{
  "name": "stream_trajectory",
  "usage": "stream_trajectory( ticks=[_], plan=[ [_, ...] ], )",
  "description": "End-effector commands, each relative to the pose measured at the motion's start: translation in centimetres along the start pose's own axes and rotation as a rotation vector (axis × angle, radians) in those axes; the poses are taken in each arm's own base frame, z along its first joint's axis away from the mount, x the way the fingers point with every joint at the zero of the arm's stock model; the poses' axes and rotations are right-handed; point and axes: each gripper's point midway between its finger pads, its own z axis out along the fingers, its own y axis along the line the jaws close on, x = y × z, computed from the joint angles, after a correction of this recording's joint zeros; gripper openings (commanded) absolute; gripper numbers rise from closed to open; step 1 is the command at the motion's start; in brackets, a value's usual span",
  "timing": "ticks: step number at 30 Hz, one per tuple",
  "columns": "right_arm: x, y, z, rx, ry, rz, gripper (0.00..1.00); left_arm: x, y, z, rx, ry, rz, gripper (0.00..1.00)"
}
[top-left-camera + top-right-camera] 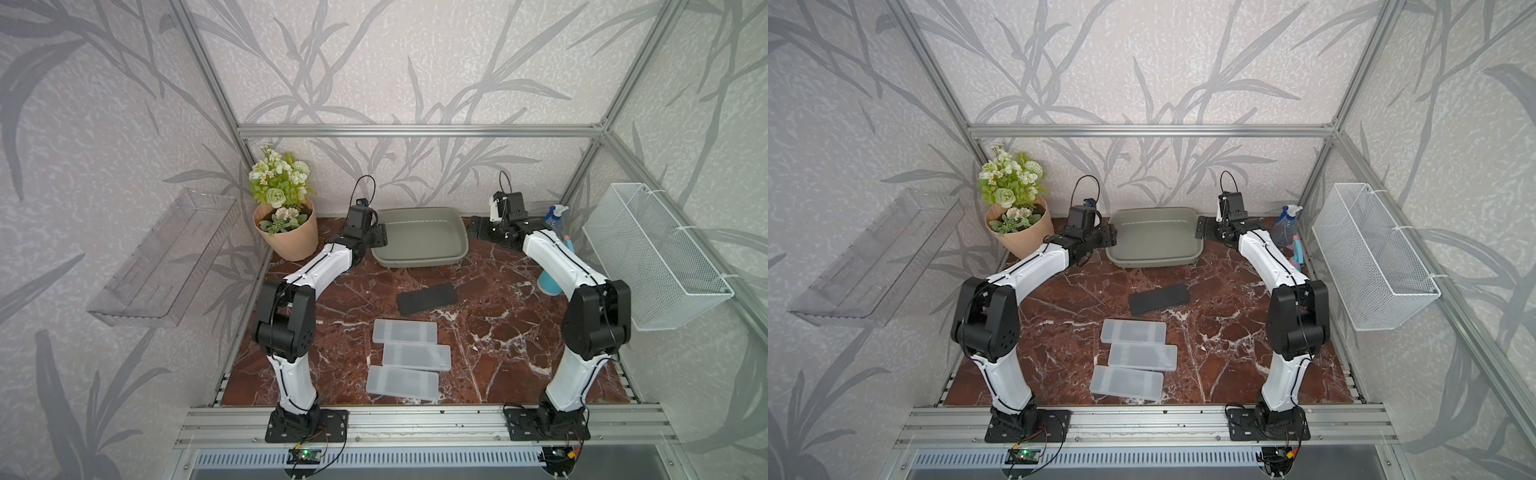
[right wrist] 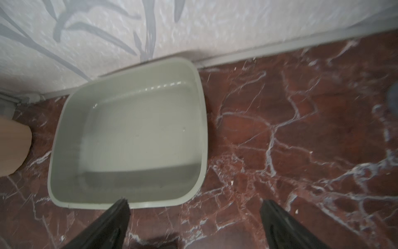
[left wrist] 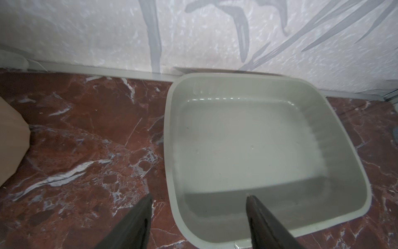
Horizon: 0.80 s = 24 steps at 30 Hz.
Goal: Put the pencil case into the storage box
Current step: Move the storage box to the center of the board.
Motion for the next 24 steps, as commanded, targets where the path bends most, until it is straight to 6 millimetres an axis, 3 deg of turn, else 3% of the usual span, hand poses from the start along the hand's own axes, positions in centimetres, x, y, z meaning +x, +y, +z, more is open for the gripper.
stream_trajectory(
  ticks=[1, 6, 10, 18, 21, 24],
  plan=[
    [3.5, 1.0, -0.4, -0.045, 0.188, 0.075, 0.99, 1.0, 0.7, 1.4, -0.046, 0.119, -0.051, 0.72],
    [4.9, 0.6, -0.2, -0.032, 0.239, 0.077, 0.99, -0.1, 0.6, 4.5, -0.043, 0.141, -0.039, 0.73],
    [6.0, -0.3, -0.8, -0.003, 0.258, 0.065, 0.99, 0.7, 1.4, 6.9, -0.054, 0.173, -0.069, 0.71],
    [7.9, -2.0, -1.9, 0.030, 0.281, 0.085, 0.99, 2.3, 3.9, 9.4, -0.062, 0.212, -0.128, 0.69],
    [8.5, -2.6, -1.9, 0.041, 0.294, 0.102, 0.99, 3.6, 3.6, 10.5, -0.029, 0.240, -0.141, 0.63],
    [8.8, -3.0, -2.0, 0.045, 0.301, 0.117, 0.99, 4.8, 3.0, 11.4, 0.011, 0.268, -0.155, 0.48]
  ],
)
